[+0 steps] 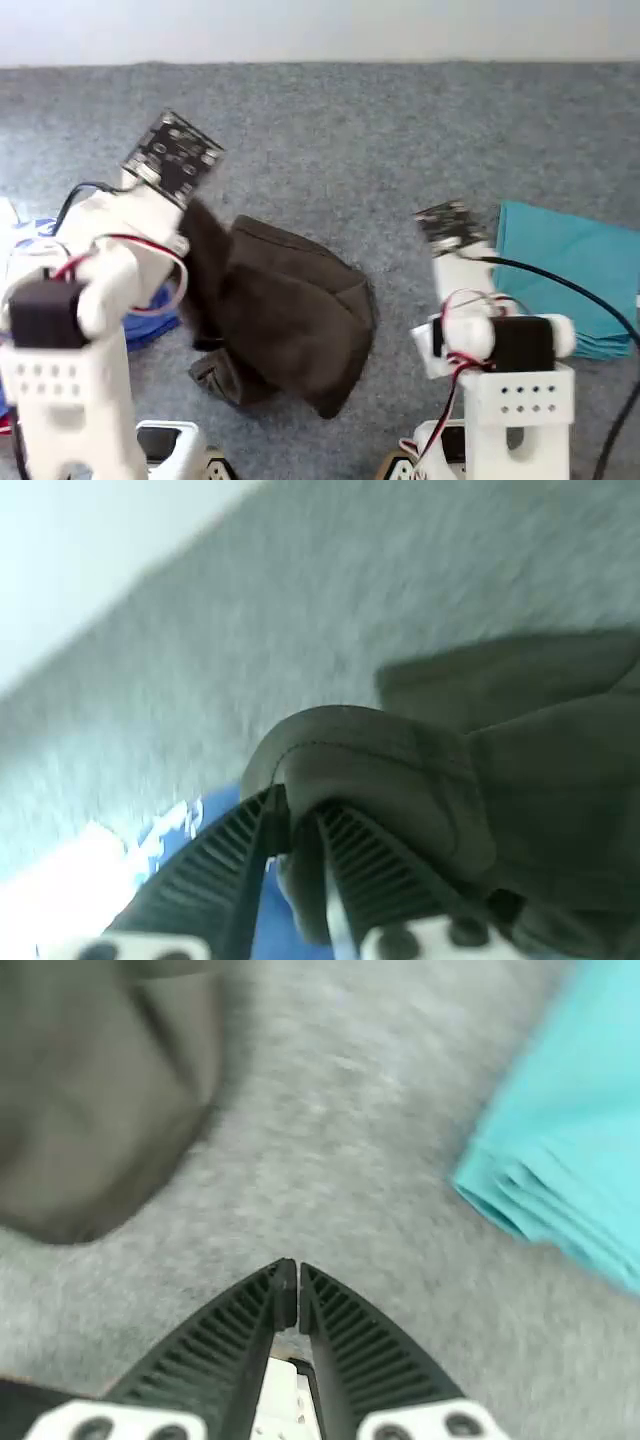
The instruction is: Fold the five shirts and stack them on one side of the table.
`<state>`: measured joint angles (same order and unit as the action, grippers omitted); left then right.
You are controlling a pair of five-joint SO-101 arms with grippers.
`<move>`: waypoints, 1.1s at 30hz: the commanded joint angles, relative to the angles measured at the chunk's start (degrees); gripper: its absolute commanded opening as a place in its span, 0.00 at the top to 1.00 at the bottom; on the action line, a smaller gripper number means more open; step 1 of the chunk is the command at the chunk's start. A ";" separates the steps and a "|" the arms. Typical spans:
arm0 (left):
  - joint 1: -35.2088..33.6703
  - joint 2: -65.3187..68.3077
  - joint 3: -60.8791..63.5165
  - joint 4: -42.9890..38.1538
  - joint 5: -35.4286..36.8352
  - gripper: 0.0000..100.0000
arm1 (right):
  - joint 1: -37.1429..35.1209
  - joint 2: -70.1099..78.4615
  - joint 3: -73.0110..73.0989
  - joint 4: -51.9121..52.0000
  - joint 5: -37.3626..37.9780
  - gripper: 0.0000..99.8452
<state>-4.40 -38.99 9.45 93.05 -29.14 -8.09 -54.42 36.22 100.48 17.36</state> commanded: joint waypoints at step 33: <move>3.87 -1.67 1.36 -12.92 15.30 0.99 | -0.31 19.12 -4.66 2.42 0.09 0.99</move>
<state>-12.66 -39.43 18.68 78.73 -17.89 -14.07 -35.43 33.85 100.48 17.36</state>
